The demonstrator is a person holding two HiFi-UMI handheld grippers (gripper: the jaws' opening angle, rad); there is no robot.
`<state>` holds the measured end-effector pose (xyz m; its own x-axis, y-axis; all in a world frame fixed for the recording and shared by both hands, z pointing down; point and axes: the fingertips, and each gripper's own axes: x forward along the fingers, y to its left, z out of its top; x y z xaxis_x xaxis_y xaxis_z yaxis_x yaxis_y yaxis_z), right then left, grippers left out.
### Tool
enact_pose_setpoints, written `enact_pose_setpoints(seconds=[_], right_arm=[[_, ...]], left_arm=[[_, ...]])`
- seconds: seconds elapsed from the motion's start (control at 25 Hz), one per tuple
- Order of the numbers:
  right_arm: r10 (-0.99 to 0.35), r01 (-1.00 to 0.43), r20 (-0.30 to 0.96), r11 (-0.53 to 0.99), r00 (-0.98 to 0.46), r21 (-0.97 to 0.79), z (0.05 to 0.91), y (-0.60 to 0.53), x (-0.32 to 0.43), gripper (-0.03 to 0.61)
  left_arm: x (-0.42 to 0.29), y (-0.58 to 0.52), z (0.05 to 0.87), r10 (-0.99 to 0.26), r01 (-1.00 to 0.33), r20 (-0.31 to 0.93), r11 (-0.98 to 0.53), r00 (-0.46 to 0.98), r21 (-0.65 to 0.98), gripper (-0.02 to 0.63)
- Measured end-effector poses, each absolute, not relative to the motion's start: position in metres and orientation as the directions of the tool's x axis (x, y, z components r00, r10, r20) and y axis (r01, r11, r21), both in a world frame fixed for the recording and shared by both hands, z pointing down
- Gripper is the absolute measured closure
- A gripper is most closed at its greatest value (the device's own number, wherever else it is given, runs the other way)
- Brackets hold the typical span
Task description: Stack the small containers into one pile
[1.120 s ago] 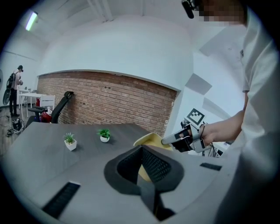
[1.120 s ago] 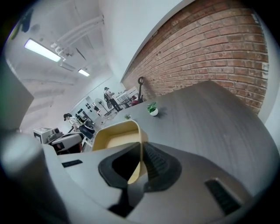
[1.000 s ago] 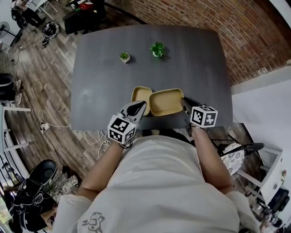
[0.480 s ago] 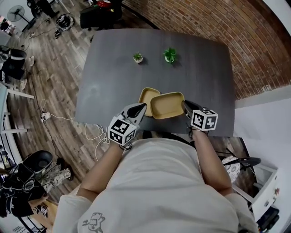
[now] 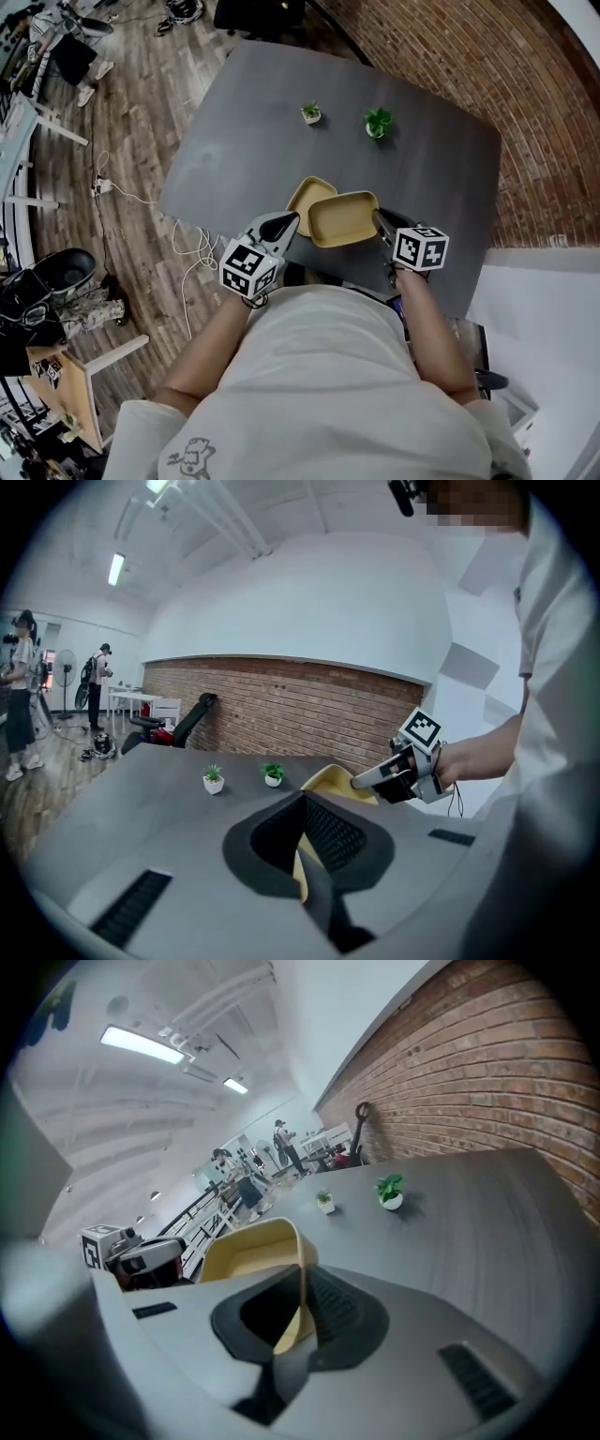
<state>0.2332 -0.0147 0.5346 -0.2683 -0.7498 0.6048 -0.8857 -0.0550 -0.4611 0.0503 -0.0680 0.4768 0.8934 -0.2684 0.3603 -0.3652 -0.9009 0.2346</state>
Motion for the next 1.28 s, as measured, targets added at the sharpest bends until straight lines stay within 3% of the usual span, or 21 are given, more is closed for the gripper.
enact_pose_setpoints(seconds=[0.56, 1.28], right_arm=[[-0.632, -0.856, 0.603, 0.21, -0.487, -0.472, 0.545, -0.036, 0.223, 0.552], [-0.534, -0.831, 0.637, 0.346, -0.556, -0.435, 0.555, -0.05, 0.199, 0.552]], left_arm=[[0.024, -0.04, 0.482, -0.531, -0.633, 0.385, -0.744, 0.755, 0.214, 0.603], [0.005, -0.021, 0.501, -0.589, -0.704, 0.404, -0.664, 0.7, 0.251, 0.603]])
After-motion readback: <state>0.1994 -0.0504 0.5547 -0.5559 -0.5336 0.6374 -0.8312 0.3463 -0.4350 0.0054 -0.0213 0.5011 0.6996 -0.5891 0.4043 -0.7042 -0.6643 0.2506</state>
